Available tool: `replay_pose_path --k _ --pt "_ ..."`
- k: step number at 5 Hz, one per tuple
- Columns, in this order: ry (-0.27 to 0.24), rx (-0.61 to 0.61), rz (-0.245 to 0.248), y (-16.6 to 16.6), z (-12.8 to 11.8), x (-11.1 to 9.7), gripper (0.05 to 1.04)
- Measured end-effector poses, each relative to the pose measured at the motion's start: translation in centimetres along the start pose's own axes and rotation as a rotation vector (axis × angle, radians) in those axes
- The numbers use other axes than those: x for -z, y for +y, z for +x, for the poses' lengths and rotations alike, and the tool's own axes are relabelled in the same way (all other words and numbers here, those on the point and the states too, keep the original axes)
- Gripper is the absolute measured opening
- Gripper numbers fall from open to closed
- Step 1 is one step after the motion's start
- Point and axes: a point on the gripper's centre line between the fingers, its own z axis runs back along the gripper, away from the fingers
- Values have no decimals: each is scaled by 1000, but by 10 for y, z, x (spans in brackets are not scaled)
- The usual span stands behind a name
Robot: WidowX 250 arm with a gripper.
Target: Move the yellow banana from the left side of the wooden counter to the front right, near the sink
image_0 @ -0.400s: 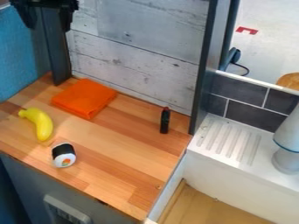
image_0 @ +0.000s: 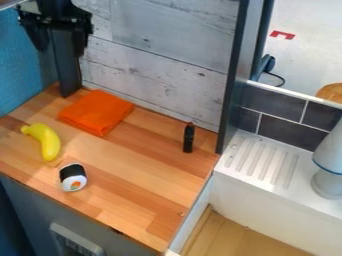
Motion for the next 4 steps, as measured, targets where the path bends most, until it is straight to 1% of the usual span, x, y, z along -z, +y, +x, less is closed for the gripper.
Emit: replay_pose_path --k 1,2,3,4 --pt "-2 65 -4 -3 -19 8 1001" --pt "-3 100 55 -18 -37 26 1001" --pt "5 33 99 -16 -37 39 1001" --pt "41 -60 118 -9 -42 58 1001"
